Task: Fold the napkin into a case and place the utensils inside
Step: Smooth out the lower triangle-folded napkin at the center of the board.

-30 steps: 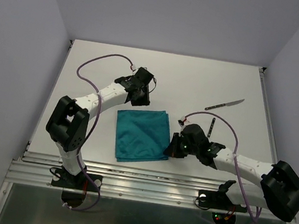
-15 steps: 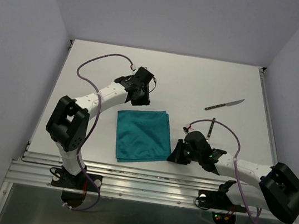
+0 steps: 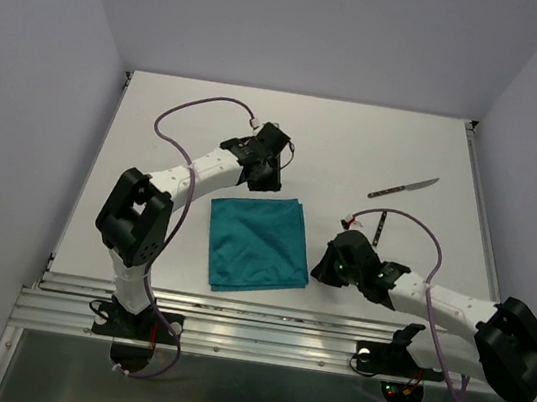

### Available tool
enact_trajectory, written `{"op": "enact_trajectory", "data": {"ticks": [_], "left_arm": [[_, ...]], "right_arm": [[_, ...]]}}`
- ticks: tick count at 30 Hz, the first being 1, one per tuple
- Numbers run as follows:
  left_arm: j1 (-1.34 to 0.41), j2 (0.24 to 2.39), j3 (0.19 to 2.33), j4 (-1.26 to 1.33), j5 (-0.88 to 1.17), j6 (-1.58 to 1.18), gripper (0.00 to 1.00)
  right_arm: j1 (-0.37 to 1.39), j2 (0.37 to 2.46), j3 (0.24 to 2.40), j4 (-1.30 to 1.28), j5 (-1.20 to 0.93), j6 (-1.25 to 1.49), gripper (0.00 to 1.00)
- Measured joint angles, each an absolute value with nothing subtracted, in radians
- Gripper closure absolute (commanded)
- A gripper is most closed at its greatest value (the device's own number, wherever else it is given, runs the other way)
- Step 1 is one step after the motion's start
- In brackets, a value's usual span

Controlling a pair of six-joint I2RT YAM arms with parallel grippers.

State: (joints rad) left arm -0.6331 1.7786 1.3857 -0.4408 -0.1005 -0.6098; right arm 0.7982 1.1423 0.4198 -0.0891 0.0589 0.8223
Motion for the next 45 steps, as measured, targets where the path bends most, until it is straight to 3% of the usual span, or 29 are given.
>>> {"op": "enact_trajectory", "data": {"ticks": [16, 34, 45], "left_arm": [[-0.694, 1.995, 1.537, -0.434, -0.044, -0.606, 0.66], [-0.700, 2.194, 1.697, -0.433, -0.028, -0.575, 0.69], [-0.701, 2.181, 1.697, -0.439, -0.052, -0.569, 0.66]], "right_arm": [[0.791, 1.354, 0.569, -0.106, 0.136, 0.815, 0.98], [0.791, 1.283, 0.581, -0.133, 0.159, 0.816, 0.97], [0.734, 1.338, 0.610, -0.150, 0.160, 0.800, 0.82]]}}
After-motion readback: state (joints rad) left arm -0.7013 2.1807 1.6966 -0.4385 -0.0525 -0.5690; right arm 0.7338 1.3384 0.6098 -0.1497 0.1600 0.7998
